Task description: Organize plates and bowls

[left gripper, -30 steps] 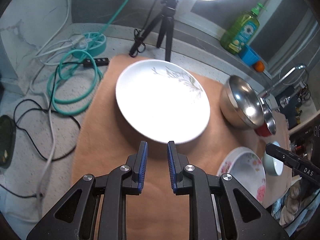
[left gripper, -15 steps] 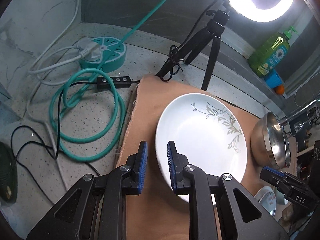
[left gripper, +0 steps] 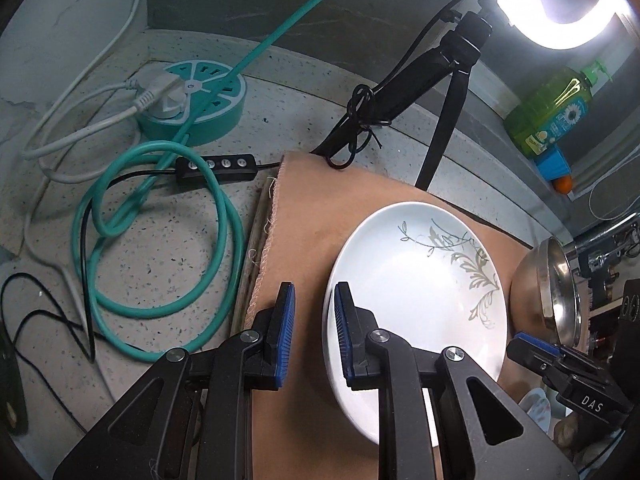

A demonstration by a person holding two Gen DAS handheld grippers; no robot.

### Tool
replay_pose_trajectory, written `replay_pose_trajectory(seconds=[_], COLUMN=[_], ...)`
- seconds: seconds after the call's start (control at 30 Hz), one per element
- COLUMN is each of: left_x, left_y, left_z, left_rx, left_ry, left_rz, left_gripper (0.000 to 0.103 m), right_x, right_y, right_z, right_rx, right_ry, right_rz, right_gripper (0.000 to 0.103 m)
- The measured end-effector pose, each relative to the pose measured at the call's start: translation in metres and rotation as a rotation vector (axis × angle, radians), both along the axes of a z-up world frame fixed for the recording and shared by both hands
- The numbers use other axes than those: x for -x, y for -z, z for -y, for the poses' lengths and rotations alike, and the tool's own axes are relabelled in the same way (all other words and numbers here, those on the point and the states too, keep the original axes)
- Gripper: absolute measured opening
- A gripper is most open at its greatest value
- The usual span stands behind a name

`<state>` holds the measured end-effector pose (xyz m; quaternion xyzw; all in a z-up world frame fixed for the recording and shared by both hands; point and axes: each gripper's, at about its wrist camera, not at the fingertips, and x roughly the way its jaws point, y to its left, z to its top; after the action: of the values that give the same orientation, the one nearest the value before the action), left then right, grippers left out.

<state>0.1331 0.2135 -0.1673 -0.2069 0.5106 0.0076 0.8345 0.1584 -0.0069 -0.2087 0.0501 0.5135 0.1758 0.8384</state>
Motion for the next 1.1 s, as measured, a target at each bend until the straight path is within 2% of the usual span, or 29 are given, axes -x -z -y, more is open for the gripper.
replay_pose_trajectory(seconds=[0.57, 0.7, 1.1], left_x=[-0.018, -0.022, -0.017], left_y=[0.009, 0.009, 0.006], left_z=[0.008, 0.012, 0.020], left_rx=[-0.002, -0.008, -0.039], left_ry=[0.072, 0.100, 0.116], left_rz=[-0.006, -0.005, -0.013], left_gripper=[0.018, 0.014, 0.013], right_x=[-0.002, -0.006, -0.010], right_y=[0.018, 0.020, 0.022], right_z=[0.000, -0.007, -0.009], right_rx=[-0.032, -0.031, -0.018], right_ry=[0.092, 0.083, 0.062], right_rz=[-0.050, -0.058, -0.054], right_gripper=[0.033, 0.021, 0.017])
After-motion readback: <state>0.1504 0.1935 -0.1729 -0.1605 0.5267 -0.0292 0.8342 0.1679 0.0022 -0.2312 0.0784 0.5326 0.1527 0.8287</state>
